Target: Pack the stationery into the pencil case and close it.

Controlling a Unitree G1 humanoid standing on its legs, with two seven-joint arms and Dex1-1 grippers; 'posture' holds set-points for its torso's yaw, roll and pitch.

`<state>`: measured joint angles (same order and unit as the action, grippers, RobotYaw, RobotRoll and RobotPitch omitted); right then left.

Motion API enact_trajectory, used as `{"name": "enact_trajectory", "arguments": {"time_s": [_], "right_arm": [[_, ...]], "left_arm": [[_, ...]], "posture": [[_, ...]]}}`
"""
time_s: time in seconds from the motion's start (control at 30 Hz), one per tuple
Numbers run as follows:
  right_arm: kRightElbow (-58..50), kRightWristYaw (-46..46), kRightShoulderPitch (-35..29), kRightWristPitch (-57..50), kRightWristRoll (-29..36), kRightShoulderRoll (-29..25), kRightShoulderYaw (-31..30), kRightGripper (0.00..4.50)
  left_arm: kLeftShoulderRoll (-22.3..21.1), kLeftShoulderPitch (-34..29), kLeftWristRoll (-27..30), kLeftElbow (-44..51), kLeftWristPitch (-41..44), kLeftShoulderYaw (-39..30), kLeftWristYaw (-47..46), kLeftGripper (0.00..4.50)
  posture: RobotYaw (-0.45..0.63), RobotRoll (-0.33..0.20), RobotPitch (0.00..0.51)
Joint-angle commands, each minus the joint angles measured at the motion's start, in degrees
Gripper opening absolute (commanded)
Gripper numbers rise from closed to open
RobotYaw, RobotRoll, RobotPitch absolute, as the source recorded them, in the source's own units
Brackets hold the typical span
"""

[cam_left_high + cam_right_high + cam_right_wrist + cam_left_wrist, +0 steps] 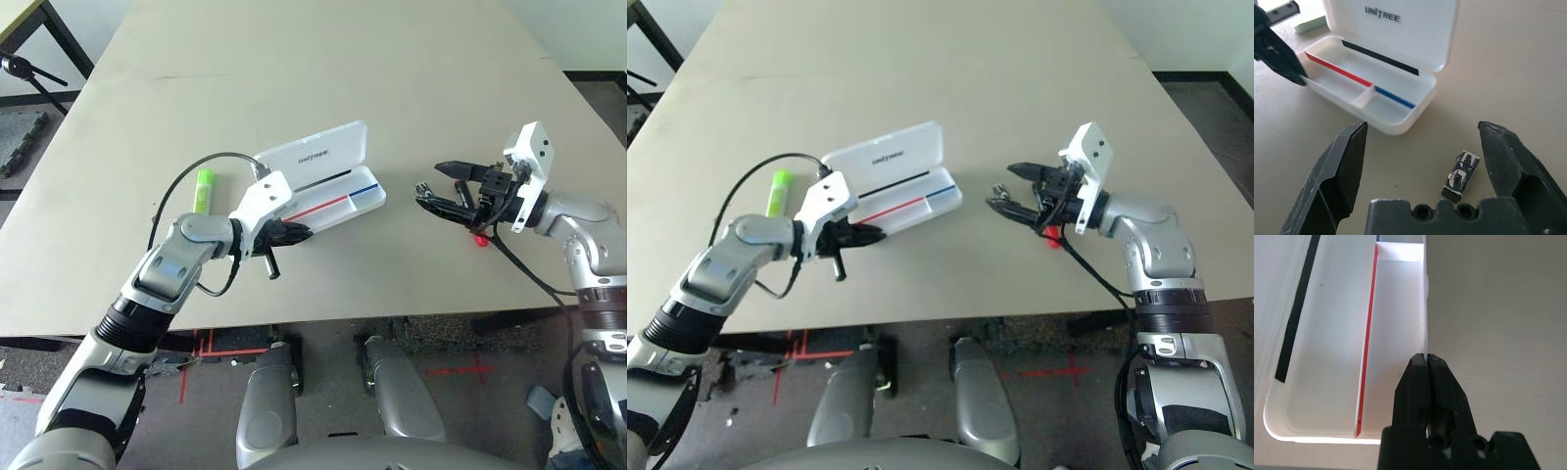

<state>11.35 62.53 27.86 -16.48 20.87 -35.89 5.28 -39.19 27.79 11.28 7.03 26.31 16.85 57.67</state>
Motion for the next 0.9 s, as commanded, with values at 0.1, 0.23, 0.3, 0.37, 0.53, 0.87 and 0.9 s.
{"name": "enact_trajectory", "arguments": {"time_s": [0.1,0.23,0.3,0.37,0.53,0.87,0.9], "right_arm": [[-0.7,0.5,-0.8,-0.7,0.6,-0.2,-0.5,4.50],[-2.1,2.1,-1.6,-2.3,1.3,-0.8,-1.5,4.50],[-3.3,3.3,-2.3,-3.5,1.6,-1.3,-2.1,4.50],[-4.3,4.1,-2.8,-4.7,1.9,-1.8,-2.5,4.50],[-5.5,5.3,-3.3,-6.4,2.3,-2.8,-3.3,4.50],[-4.9,5.6,-2.8,-5.8,1.8,-2.7,-3.4,4.50],[-4.9,5.6,-2.8,-5.7,1.7,-2.6,-3.3,4.50]], "left_arm": [[-5.0,-2.2,0.3,4.7,-4.8,-0.1,7.3,0.02],[-6.8,-4.3,0.4,5.6,-7.0,-0.3,9.9,0.02],[-7.4,-5.2,-0.3,5.0,-8.4,-0.1,10.6,0.02],[-7.4,-5.7,-0.7,4.1,-9.2,-0.1,10.7,0.02],[-6.9,-6.1,-0.6,3.0,-9.5,-0.2,10.4,0.02],[-6.4,-7.0,-1.3,2.6,-9.0,-0.3,9.0,0.76],[-6.3,-7.1,-1.3,2.7,-8.9,-0.4,8.9,1.08]], "posture": [[-0.12,0.000,0.221],[-0.11,0.000,0.221],[-0.11,0.000,0.221],[-0.11,0.000,0.220],[-0.11,0.000,0.218],[-0.11,0.000,0.212],[-0.11,0.000,0.212]]}}
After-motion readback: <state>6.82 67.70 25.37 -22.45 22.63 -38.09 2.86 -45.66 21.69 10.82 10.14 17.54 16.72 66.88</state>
